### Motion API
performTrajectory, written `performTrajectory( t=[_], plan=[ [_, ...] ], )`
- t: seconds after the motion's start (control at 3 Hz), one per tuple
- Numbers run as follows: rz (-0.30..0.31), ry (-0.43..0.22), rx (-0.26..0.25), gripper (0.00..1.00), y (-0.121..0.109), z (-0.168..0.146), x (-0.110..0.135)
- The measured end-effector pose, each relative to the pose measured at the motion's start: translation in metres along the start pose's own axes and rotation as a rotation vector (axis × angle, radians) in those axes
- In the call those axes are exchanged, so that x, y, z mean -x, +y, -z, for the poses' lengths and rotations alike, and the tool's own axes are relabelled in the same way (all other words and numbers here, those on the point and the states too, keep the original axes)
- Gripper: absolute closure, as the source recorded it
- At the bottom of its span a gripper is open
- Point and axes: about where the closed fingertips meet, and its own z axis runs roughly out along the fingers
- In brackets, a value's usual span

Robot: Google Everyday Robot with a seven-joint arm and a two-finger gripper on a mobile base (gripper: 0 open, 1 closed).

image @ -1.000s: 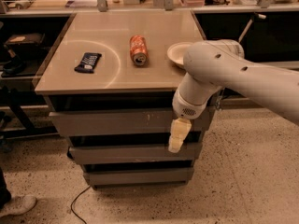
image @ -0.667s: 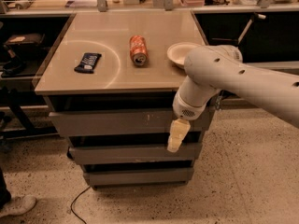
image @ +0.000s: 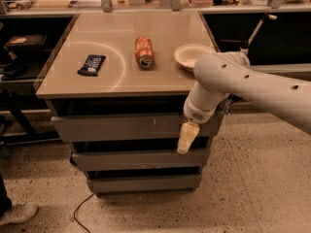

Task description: Open top drawer

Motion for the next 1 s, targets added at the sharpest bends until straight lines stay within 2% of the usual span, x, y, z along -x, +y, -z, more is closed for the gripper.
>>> performTrajectory(
  t=[0.33,0.67,1.0],
  plan=[
    [-0.005,-0.002,0.023,0.00,0.002,-0.011,-0.003],
    [0.000,0.009,0.069,0.00,0.013,-0.030,-0.004],
    [0.004,0.014,0.079,0.00,0.015,-0.029,-0.004]
  ],
)
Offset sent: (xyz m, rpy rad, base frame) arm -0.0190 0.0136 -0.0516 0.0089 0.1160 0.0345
